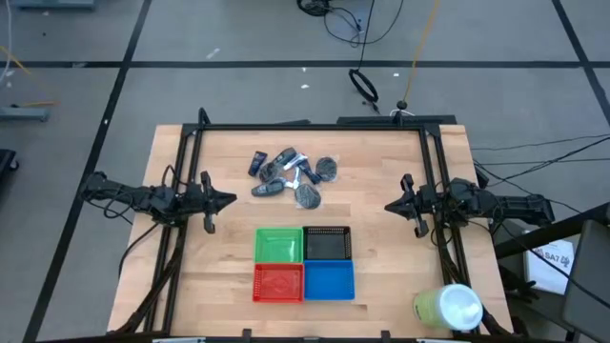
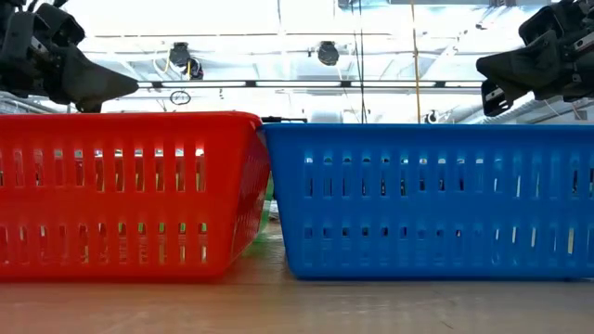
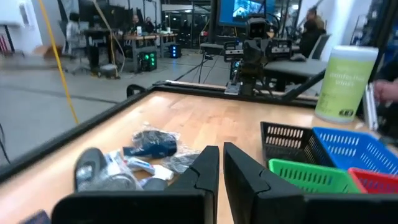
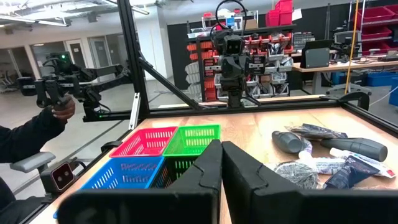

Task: Pick & Place Travel size toiletries
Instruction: Put the top left black hairbrush into the black bin

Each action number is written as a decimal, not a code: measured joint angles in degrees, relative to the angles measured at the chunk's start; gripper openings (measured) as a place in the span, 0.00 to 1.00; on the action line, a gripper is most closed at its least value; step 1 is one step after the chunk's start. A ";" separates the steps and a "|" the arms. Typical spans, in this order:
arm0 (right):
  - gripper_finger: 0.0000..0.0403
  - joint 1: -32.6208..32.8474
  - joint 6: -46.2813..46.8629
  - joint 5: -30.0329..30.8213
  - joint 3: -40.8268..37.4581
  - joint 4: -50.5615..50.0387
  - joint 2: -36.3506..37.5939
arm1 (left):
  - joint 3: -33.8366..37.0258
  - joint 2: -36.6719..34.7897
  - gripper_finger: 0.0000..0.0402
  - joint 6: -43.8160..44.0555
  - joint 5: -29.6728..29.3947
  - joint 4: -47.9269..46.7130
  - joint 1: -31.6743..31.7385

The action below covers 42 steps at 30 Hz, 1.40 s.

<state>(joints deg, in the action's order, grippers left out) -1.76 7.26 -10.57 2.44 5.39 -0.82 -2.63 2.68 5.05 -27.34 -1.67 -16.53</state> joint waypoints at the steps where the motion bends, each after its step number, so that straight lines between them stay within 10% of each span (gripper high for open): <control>1: 0.00 0.00 0.00 0.00 0.01 -0.02 0.00 | 0.00 0.17 0.06 0.47 -0.38 0.00 0.00; 14: 0.00 -0.01 -0.02 0.00 0.01 -0.02 0.00 | -1.52 13.79 0.24 5.65 -6.56 15.45 0.02; 18: 0.00 0.00 -0.02 0.00 0.00 -0.02 0.00 | -8.76 22.31 0.42 5.15 -14.29 13.77 1.10; 27: 0.00 -0.02 0.00 0.00 0.00 -0.02 0.00 | -34.27 43.73 0.71 3.87 -11.20 -7.94 7.09; 42: 0.00 -0.02 0.00 0.00 0.01 -0.02 0.00 | -54.29 75.56 0.67 4.86 -5.25 -22.85 21.45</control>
<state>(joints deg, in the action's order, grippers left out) -1.78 7.27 -10.57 2.45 5.37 -0.82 -56.93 78.24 9.91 -32.59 -24.52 4.92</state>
